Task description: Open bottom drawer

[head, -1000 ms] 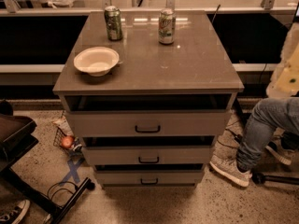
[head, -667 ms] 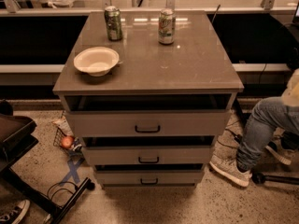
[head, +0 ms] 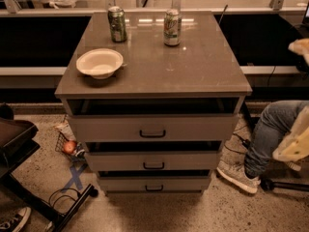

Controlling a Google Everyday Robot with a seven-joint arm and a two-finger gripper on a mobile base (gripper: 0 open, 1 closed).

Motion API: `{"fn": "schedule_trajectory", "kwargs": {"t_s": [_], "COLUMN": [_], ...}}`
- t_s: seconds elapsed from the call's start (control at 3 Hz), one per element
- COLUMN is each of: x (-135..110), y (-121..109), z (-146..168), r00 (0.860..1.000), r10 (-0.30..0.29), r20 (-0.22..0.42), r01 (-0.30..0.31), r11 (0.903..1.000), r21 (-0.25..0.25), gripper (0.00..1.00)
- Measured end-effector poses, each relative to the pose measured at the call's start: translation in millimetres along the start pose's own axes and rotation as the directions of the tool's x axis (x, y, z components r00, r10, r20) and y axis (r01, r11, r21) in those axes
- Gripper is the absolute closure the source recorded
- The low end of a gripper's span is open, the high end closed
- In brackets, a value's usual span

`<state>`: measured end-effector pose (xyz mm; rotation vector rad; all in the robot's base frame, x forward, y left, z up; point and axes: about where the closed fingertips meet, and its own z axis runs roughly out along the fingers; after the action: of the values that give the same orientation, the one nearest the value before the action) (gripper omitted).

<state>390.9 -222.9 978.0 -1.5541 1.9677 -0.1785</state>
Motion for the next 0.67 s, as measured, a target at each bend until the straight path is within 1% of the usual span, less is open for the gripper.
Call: {"fn": "schedule_trajectory", "kwargs": {"t_s": [0.33, 0.67], "x": [26.3, 22.9], "y": [1.9, -9.5], "z": [64.5, 59.9], "r00": [0.997, 0.997], "r10": [-0.014, -0.023], "r20": [0.08, 0.077], "r01": [0.01, 0.017], "r11": [0.9988, 0.996], "r21": [0.047, 0.088], "gripper": [0.0, 0.0]}}
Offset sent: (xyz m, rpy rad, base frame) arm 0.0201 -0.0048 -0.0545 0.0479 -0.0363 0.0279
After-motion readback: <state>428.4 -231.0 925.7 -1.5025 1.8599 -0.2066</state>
